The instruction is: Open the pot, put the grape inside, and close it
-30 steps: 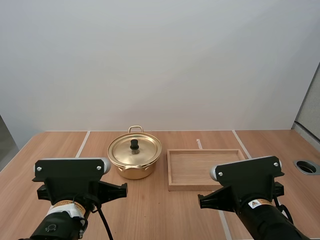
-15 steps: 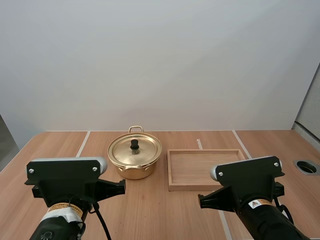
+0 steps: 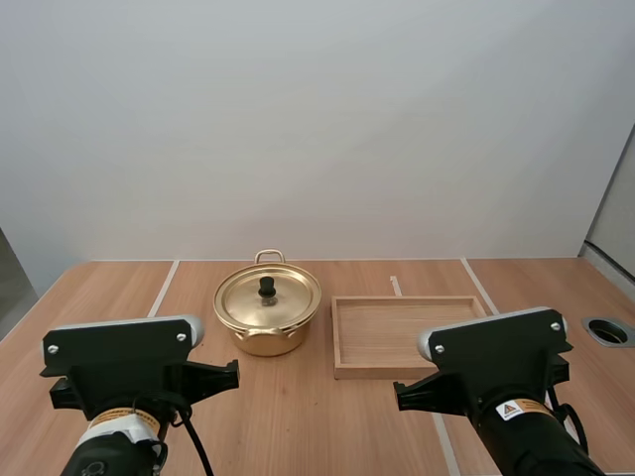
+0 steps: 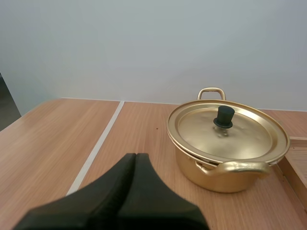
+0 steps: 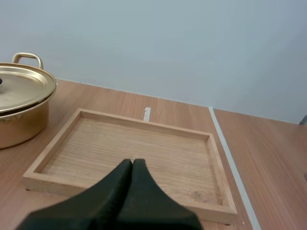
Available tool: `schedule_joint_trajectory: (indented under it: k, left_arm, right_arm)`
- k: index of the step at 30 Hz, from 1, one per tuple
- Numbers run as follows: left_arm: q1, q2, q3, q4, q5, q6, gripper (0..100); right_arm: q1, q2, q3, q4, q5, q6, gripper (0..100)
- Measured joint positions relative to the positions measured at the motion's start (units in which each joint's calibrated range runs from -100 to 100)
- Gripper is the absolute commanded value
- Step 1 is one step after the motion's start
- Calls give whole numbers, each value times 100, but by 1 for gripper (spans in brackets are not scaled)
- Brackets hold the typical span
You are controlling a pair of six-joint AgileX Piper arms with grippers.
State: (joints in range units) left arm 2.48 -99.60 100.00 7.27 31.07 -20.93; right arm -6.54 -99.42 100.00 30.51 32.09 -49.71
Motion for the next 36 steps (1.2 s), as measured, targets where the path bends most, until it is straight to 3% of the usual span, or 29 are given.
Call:
schedule_joint_trajectory:
  k: [17, 21, 28, 36]
  left_arm:
    - [0, 0, 0, 0, 15, 0, 0]
    - [0, 0, 0, 0, 15, 0, 0]
    - [0, 0, 0, 0, 15, 0, 0]
    - [0, 0, 0, 0, 15, 0, 0]
  right_arm:
    - [76, -17, 0, -403, -15, 19, 0]
    - [76, -17, 0, -958, -91, 761, 0]
    - [76, -17, 0, -2505, -124, 2830, 0]
    - [197, -17, 0, -2707, -124, 3138, 0]
